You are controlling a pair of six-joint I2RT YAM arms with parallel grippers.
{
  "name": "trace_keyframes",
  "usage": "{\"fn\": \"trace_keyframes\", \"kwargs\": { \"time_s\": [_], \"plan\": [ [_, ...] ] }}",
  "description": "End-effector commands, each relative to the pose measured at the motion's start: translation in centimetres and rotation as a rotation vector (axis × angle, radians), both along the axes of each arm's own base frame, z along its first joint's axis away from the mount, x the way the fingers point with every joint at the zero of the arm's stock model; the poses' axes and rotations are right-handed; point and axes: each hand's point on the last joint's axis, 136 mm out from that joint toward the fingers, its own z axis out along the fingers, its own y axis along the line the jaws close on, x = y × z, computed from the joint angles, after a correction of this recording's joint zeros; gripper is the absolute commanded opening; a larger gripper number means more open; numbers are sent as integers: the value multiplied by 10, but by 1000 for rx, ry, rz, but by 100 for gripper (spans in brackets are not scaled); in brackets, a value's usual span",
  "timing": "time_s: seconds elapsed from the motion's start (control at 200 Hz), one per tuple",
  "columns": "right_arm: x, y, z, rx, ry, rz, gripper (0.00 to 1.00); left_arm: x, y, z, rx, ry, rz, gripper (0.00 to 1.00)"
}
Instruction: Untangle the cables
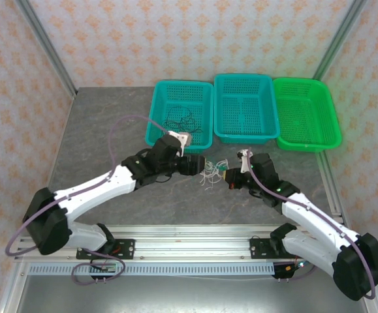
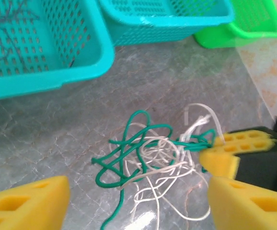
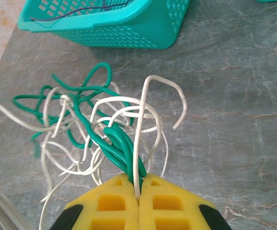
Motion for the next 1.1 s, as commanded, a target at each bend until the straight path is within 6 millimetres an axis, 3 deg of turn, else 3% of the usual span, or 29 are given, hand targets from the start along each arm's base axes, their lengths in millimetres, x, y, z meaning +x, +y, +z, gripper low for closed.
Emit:
{"fn": "trace_keyframes", "kwargs": {
  "time_s": [0.0,0.09,0.265,0.46,0.601,0.666,0.766,0.851,0.961,1.096],
  "plan": [
    [-7,18,14,81,-36,106,0,-31,-6,22,149,-196,-354,80],
    [-12,30,20,122,-24,175,0,-44,-17,15,199,-178,-505,79],
    [-10,32,26,122,-15,186,0,-24,-21,-7,309,-191,-501,78],
    [-5,24,28,93,-30,132,0,-25,-26,-20,288,-194,-511,43],
    [-3,25,32,108,-45,123,0,-14,-18,-25,316,-185,-424,0],
    [2,19,29,94,-42,76,0,-16,-21,-20,283,-185,-425,0],
    [23,-14,10,8,-15,-171,0,-10,-21,0,207,-203,-370,0],
    [32,-60,-18,-78,47,-468,1,-6,-21,32,68,-220,-312,0],
    [21,-107,-56,-94,175,-740,5,-17,-23,83,-100,-279,-303,0],
    [-1,-148,-89,-64,285,-956,8,-10,-2,111,-108,-325,-174,0]
  ]
}}
